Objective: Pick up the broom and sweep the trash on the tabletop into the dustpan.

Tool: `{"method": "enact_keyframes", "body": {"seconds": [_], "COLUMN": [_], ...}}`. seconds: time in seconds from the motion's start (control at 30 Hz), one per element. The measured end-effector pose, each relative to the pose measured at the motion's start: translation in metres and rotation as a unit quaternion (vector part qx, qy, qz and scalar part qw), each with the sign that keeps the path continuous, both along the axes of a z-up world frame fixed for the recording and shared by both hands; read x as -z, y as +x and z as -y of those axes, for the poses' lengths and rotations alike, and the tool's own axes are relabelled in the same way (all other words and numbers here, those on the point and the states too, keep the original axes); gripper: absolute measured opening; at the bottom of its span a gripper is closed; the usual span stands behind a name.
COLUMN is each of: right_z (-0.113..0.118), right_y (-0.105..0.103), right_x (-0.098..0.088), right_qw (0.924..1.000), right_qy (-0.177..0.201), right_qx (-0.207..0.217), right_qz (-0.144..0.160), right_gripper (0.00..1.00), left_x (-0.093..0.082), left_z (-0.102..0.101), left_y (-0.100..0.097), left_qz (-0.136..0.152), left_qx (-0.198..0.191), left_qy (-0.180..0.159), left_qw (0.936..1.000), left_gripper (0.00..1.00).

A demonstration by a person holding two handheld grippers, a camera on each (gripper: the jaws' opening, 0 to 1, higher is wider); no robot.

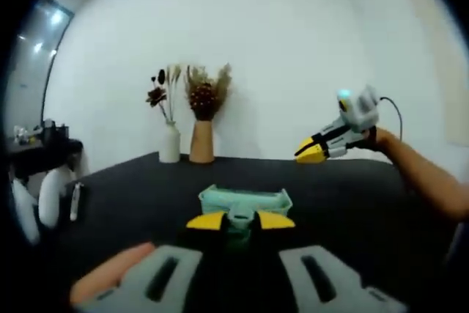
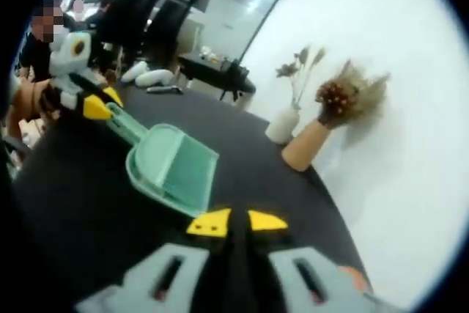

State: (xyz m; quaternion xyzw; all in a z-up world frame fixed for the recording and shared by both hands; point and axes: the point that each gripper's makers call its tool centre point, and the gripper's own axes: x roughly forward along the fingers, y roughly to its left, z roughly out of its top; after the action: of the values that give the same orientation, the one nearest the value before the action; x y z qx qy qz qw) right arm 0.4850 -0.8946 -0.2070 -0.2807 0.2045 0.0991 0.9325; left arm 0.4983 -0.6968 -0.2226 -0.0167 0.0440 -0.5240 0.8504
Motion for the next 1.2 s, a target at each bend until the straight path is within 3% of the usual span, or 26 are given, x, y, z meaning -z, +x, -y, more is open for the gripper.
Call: {"method": "enact_keyframes", "body": {"seconds": [0.23,0.77,0.93,1.2], "right_z": [0.0,0.001,0.0,0.001], "right_y": [-0.001,-0.001,-0.001,0.0], "right_x": [0.001,0.006,0.006,0.001], "right_qw": [1.0,1.0,1.0,1.0], "right_qy": [-0.001,0.002,0.002,0.003], "right_qx": [0.001,0.003,0.001,0.001], "right_qz": [-0.002,-0.009,-0.009,-0.005], "right_gripper": [0.08,0.08,0.08,0.09], "left_x": [-0.004,0.002,-0.003,-0.022], "left_z": [-0.003,0.002,-0.004,-0.023], "left_y": [0.001,-0.004,-0.008,0.005], "left_qz": [-0.006,0.011,0.009,0.022], "left_qx": [0.001,0.009,0.013,-0.02], "left_qy": [-0.004,0.04,0.032,0.009], "left_qw": [1.0,0.9991,0.9993,0.9995], "left_gripper": [0.17,0.16,0.21,0.22]}}
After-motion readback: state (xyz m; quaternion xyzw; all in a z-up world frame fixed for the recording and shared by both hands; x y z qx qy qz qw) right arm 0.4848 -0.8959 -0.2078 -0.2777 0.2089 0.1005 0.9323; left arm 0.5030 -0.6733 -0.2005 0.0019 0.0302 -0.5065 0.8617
